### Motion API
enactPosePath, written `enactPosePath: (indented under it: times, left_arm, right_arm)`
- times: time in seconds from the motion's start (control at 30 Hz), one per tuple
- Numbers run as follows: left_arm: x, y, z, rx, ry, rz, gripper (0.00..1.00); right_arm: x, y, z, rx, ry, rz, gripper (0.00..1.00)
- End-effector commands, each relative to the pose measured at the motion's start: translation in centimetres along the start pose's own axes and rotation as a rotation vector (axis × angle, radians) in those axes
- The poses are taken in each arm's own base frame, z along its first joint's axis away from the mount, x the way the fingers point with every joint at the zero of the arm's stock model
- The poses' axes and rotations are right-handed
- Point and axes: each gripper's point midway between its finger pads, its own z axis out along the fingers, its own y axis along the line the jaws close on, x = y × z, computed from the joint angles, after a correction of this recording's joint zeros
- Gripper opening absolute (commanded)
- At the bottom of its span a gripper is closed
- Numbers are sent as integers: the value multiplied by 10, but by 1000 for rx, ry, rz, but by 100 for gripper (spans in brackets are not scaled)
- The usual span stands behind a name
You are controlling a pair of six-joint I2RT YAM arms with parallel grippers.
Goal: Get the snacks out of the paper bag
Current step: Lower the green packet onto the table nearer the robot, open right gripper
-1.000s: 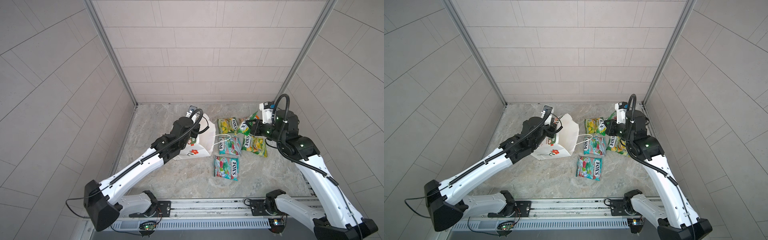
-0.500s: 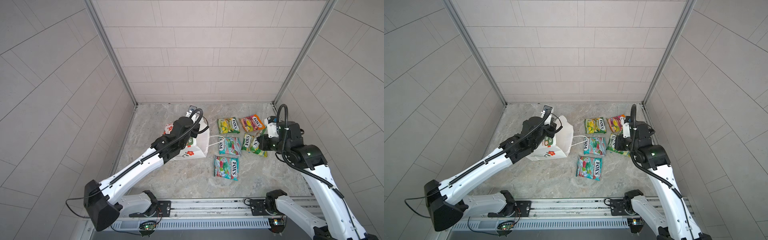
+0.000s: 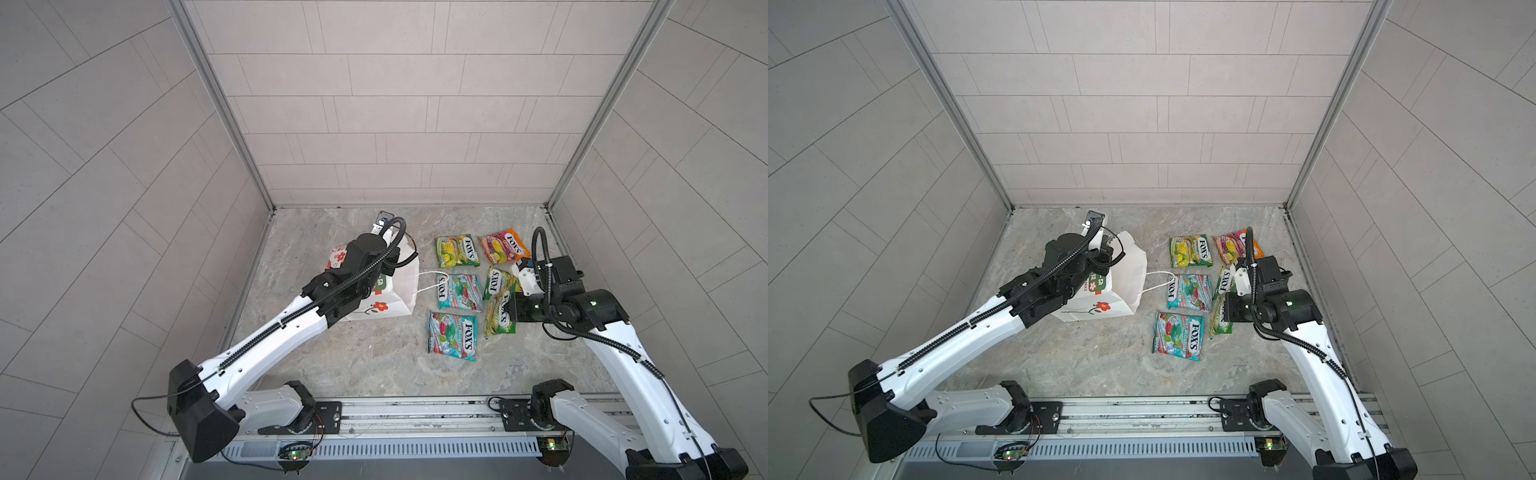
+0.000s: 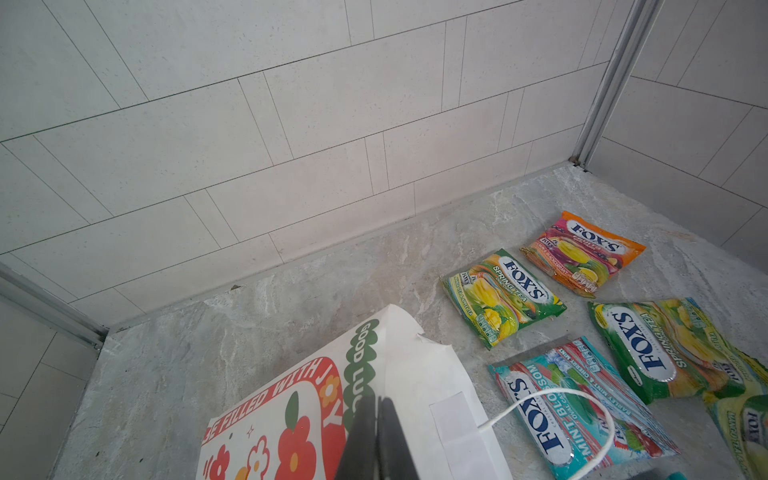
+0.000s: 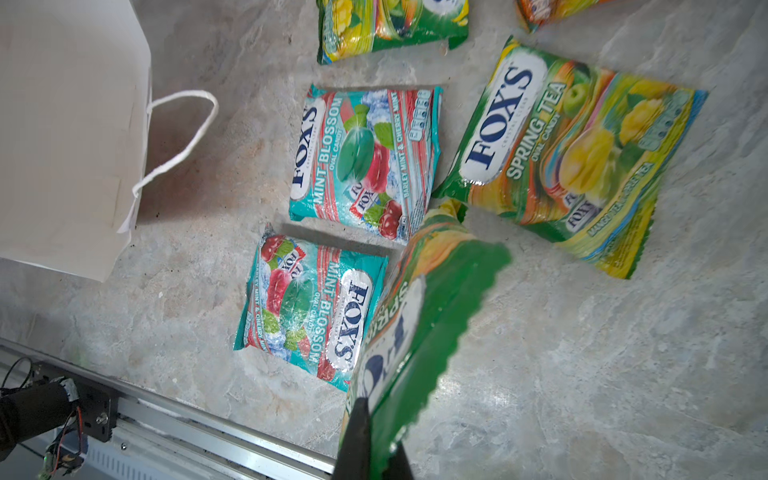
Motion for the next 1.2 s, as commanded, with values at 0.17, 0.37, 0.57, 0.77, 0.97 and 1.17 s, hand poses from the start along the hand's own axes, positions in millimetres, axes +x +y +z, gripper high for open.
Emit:
enactPosePath:
  times: [0.17, 0.37, 0.57, 0.77, 0.97, 1.17]
  left_arm:
    - [-7, 3, -7, -6, -22, -7, 0]
    - [-6, 3, -7, -6, -19, -6, 0]
    - [-7, 3, -8, -5, -23, -11, 0]
    - [-7, 3, -8, -4, -23, -11, 0]
    - [-7, 4, -8, -8, -23, -11, 0]
    - [-6, 3, -7, -8, -22, -11, 0]
  right_arm:
    - [16, 1, 10, -28, 66, -2, 0]
    - [24, -9, 17, 9, 77, 2, 0]
    - [31, -25, 19, 87, 57, 0, 10]
    - [36, -33, 18, 132, 81, 16, 42]
    - [33, -50, 10, 242, 68, 23, 55]
    - [29, -62, 4, 324, 42, 39, 58]
